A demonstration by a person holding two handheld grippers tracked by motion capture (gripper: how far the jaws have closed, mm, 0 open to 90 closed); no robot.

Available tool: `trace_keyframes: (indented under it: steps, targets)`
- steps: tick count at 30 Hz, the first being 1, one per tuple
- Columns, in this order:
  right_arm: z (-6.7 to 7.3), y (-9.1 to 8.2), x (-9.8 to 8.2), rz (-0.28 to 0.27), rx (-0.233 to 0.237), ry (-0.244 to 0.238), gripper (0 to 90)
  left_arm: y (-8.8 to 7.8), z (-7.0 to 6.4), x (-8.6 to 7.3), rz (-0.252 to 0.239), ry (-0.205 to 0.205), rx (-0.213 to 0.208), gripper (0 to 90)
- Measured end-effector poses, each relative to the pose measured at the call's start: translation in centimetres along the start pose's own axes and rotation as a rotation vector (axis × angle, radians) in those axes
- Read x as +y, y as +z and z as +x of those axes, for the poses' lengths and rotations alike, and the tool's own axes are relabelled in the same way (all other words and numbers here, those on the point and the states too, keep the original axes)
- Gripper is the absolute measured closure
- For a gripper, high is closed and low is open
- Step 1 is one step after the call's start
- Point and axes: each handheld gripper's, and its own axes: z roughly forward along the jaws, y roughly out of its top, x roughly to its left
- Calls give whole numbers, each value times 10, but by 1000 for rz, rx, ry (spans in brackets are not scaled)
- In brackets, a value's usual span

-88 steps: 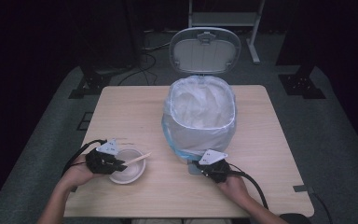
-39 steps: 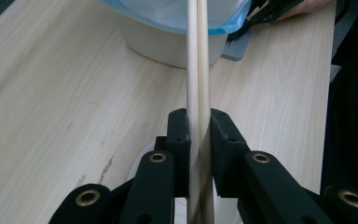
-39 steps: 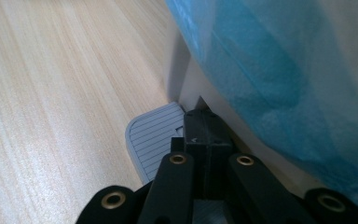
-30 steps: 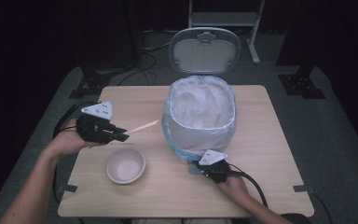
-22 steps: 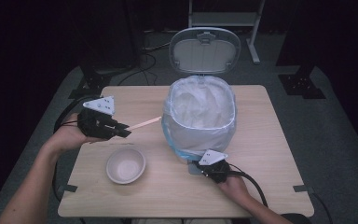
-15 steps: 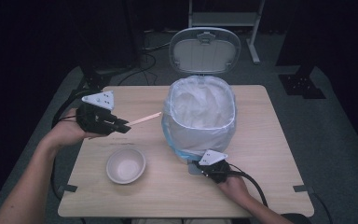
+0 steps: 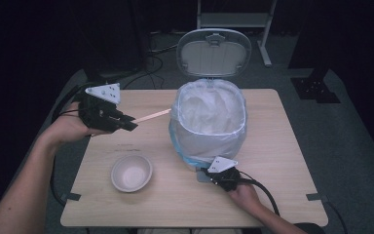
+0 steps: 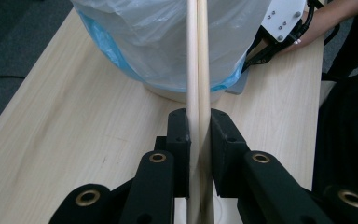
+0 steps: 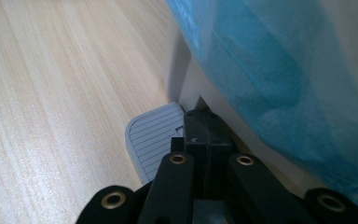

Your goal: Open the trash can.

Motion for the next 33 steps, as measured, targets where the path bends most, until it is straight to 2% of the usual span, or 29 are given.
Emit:
trace_keyframes:
  steps: [4, 21, 33]
  targets:
    - [0, 0, 0, 0, 0, 0, 900, -2, 2, 2, -16, -13, 1, 796]
    - [0, 0, 0, 0, 0, -2, 900, -2, 10, 30, 37, 12, 11, 795]
    - [0, 0, 0, -5, 1, -8, 900, 6, 11, 52, 57, 37, -9, 795]
